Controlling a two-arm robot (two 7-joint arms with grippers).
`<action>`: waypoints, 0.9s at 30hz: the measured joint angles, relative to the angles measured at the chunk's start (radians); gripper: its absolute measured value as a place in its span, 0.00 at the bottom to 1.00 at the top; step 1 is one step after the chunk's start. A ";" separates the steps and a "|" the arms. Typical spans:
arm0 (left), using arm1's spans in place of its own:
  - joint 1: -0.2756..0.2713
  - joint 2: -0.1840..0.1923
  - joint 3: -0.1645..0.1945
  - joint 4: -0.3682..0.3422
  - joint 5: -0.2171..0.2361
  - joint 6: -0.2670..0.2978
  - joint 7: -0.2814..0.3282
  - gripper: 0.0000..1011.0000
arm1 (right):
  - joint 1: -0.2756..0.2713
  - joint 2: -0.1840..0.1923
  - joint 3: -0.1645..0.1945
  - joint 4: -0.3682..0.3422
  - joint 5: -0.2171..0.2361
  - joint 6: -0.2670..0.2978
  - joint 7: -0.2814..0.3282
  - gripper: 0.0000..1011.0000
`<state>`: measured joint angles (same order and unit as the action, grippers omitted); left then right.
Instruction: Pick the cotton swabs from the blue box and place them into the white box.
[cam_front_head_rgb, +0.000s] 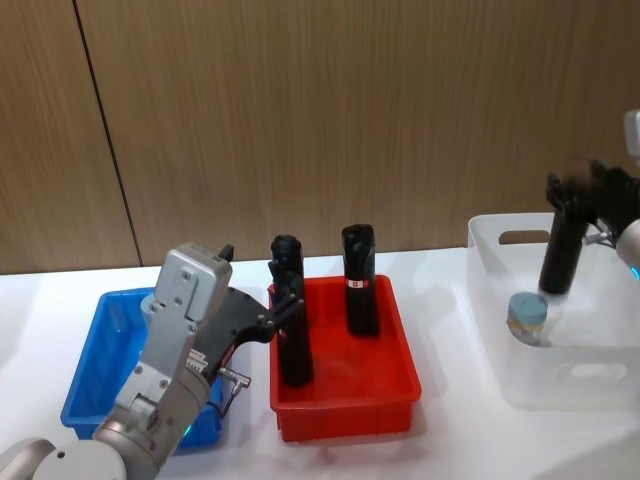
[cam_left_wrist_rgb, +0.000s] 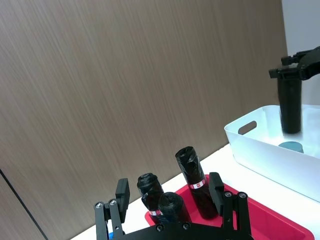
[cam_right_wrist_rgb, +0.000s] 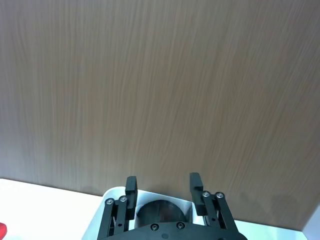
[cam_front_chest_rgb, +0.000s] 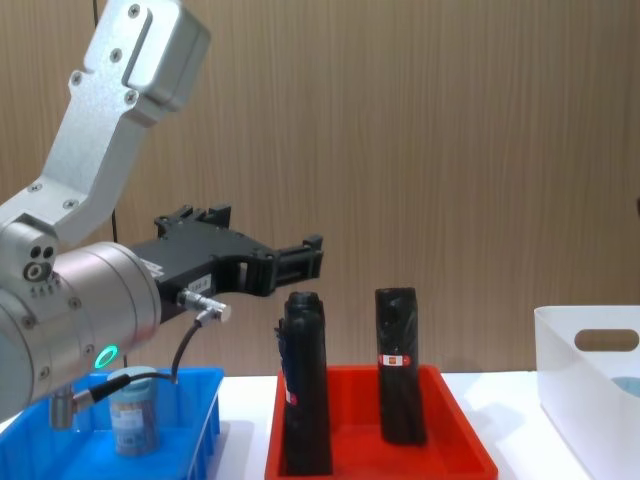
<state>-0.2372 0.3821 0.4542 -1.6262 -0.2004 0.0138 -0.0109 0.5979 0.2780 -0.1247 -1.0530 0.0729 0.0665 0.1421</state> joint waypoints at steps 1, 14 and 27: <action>0.000 0.000 0.000 0.000 0.000 0.000 0.000 0.99 | 0.005 -0.001 0.000 0.013 0.000 -0.004 0.000 0.62; 0.000 0.000 0.000 0.000 0.000 0.000 0.000 0.99 | 0.013 -0.003 0.005 0.048 0.014 -0.016 0.007 0.99; 0.000 0.000 0.000 0.000 0.000 0.000 0.000 0.99 | 0.002 -0.002 0.008 0.034 0.025 -0.014 0.011 0.99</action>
<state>-0.2372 0.3821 0.4542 -1.6262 -0.2004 0.0138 -0.0109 0.5996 0.2764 -0.1165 -1.0188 0.0981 0.0524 0.1533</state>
